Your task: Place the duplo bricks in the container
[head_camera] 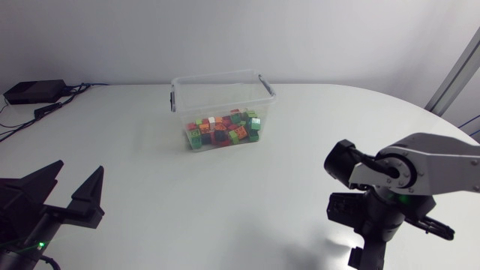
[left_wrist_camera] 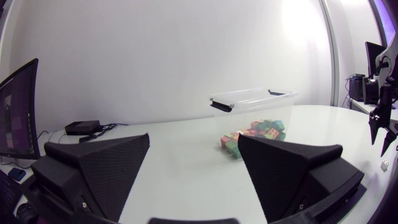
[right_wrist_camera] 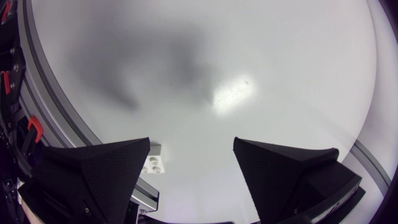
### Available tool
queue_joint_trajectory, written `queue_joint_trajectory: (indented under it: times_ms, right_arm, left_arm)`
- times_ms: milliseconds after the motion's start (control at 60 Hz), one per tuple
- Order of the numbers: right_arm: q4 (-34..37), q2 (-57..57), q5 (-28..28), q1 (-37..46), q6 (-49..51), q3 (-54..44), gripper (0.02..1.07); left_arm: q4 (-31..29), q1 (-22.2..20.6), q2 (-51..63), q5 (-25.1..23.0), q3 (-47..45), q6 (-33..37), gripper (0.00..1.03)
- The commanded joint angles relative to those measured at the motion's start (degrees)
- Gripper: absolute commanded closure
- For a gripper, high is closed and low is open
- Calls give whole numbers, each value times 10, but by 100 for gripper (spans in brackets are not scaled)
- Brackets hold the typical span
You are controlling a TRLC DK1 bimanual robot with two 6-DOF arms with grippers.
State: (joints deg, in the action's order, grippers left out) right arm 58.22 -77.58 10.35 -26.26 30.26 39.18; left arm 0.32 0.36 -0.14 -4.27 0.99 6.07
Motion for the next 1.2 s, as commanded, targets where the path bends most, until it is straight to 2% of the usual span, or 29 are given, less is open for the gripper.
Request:
queue_joint_trajectory:
  times_ms: [0,183,433,550,750,850,933,1033,1100,1183]
  right_arm:
    - [1,-9,3,-22,-17,-32,10]
    - [-6,-9,3,-57,-37,-77,12]
    - [-6,-6,4,-60,-42,-102,17]
    - [-5,-16,5,-60,-41,-104,28]
    - [21,-20,21,-61,-46,-95,28]
    - [11,-41,25,-51,-44,-95,42]
    - [-2,-60,25,-45,-41,-101,45]
    - [-21,-70,26,-41,-39,-102,59]
    - [-21,-69,26,-33,-38,-89,74]
    - [-26,-74,34,-12,-28,-64,75]
  left_arm:
    - [7,5,-5,-6,-11,5,4]
    - [7,5,-5,-6,-11,5,4]
    - [7,5,-5,-6,-11,5,4]
    - [7,5,-5,-6,-11,6,4]
    - [7,5,-5,-6,-11,5,4]
    - [7,5,-5,-6,-11,5,4]
    - [7,5,-5,-6,-11,5,4]
    - [7,5,-5,-6,-11,5,4]
    - [7,5,-5,-6,-11,5,4]
    - [7,5,-5,-6,-11,5,4]
